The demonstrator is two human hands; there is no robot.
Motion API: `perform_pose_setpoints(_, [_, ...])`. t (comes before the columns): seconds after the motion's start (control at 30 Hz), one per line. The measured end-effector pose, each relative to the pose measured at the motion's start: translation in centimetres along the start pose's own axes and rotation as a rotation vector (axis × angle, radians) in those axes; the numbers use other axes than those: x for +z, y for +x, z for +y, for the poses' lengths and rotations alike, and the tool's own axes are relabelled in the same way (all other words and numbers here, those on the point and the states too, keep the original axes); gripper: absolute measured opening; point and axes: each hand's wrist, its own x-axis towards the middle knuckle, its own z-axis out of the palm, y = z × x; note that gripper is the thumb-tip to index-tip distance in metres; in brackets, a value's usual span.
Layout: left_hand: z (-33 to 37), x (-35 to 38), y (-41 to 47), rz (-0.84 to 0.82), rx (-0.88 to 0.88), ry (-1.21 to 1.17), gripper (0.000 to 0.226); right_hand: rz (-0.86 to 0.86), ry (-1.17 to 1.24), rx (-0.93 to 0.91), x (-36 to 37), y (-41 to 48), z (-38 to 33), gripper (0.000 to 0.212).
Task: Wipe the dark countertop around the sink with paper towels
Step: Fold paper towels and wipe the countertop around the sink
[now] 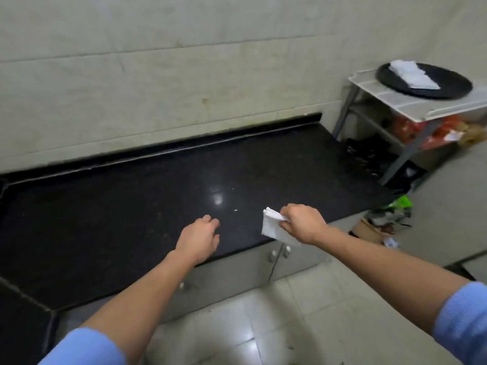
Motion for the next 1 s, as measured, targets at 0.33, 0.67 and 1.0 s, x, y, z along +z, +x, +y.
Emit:
perform_pose_setpoints(0.33, [19.1, 2.0, 14.1, -0.060, 0.285, -0.018, 0.034, 0.019, 0.017, 0.251, -2.2, -2.6, 20.9, 0.020])
perform_pose_setpoints(0.67, [29.5, 0.3, 34.4, -0.043, 0.497, -0.005, 0.034, 0.146, 0.083, 0.399, -8.4, 3.1, 36.4, 0.017])
perform_pose_setpoints(1.0, [38.1, -5.2, 48.3, 0.026, 0.622, -0.040, 0.031, 0.431, 0.010, 0.515, -20.6, 9.5, 49.2, 0.012])
